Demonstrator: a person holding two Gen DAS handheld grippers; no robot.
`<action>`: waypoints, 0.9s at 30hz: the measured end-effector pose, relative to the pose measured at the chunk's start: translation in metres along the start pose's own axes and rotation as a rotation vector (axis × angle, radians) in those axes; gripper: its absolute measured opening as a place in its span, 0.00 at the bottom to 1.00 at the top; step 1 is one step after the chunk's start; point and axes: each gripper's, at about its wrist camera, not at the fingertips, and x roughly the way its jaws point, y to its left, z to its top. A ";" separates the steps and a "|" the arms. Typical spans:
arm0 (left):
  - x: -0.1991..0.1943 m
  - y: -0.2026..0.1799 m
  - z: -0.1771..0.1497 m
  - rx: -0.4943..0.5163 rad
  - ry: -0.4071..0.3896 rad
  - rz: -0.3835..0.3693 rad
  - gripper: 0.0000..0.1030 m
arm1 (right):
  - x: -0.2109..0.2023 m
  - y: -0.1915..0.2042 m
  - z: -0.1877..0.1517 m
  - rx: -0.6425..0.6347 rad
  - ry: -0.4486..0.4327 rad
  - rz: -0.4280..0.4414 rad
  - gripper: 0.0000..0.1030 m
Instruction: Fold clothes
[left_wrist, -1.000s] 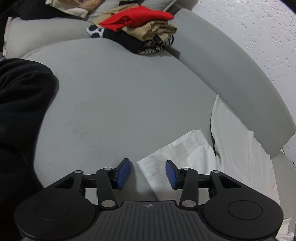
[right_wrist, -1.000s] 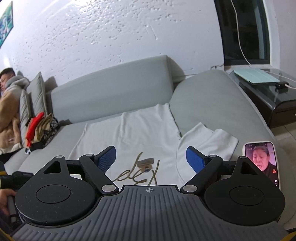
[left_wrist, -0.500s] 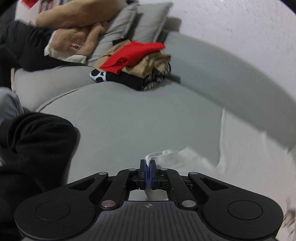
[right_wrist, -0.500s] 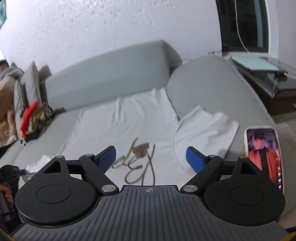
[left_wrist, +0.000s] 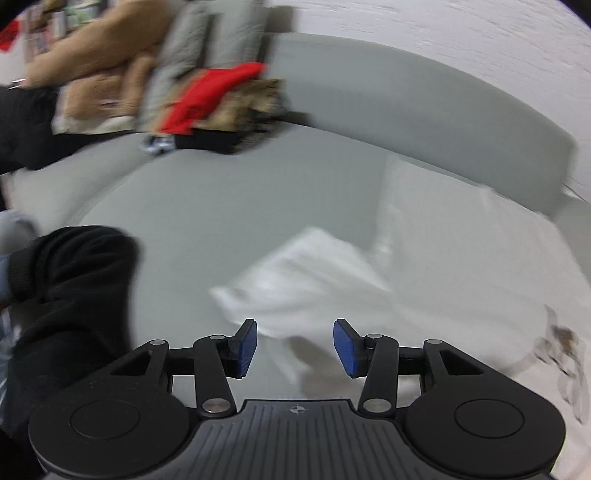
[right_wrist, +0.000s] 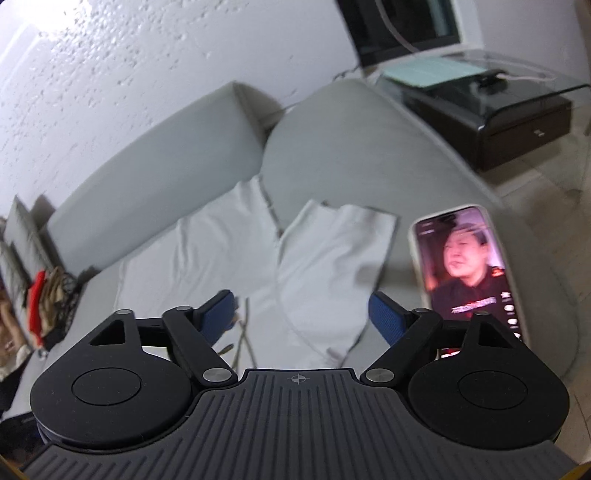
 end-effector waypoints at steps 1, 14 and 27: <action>-0.002 -0.008 0.003 0.013 0.016 -0.031 0.43 | 0.000 0.005 0.005 -0.015 0.004 0.021 0.77; 0.007 -0.073 0.133 0.166 -0.130 -0.228 0.65 | 0.072 0.093 0.122 -0.222 -0.031 0.140 0.82; 0.282 -0.101 0.212 0.099 -0.071 -0.141 0.53 | 0.389 0.083 0.189 -0.111 0.164 0.021 0.47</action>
